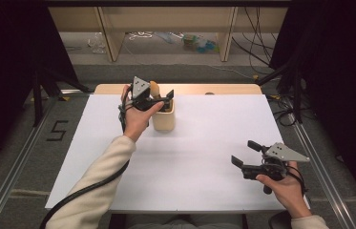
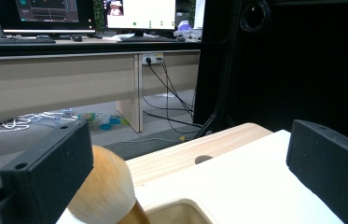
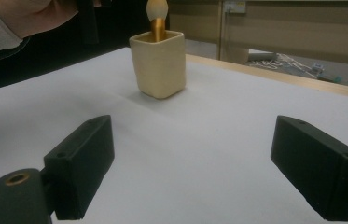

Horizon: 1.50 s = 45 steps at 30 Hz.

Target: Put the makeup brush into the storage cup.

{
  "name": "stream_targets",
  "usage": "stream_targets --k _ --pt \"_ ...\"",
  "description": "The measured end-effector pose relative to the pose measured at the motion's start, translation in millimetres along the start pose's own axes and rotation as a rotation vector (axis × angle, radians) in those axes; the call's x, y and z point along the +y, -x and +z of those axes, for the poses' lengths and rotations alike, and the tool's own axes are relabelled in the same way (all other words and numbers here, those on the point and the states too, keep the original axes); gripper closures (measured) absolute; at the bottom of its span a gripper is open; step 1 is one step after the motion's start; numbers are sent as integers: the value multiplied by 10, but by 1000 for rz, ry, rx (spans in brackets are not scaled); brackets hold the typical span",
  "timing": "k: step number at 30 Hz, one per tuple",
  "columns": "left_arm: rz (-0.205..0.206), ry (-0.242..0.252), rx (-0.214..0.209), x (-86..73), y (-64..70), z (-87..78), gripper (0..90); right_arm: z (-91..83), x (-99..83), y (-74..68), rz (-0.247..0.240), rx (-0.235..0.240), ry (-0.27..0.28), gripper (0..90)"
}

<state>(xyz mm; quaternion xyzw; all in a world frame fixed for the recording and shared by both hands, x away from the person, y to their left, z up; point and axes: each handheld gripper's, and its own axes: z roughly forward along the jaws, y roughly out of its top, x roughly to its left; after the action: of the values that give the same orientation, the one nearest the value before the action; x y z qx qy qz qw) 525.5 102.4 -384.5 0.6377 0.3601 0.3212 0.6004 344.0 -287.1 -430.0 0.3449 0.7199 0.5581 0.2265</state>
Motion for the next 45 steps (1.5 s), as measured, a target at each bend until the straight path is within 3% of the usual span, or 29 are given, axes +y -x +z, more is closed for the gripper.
stream_targets --k 6,10,15,19,21,28,45 --pt "-2 6 -6 22 28 -78 0 0 0 0 1 2 3 144" --pt "-30 14 -18 33 43 -140 0 -2 1 -2 -2 -1 2 144" --pt "-21 16 -16 36 47 -211 0 7 -1 -2 2 11 13 144" --pt "-32 18 -24 37 58 -281 0 -24 9 1 -7 -2 -27 144" --pt "-34 19 -27 41 79 -321 0 10 -1 -1 1 9 17 144" --pt "-45 26 -53 56 136 -451 0 0 0 -12 17 17 0 144" --pt "-31 31 -66 30 197 -830 0 2 0 -15 16 17 3 144"
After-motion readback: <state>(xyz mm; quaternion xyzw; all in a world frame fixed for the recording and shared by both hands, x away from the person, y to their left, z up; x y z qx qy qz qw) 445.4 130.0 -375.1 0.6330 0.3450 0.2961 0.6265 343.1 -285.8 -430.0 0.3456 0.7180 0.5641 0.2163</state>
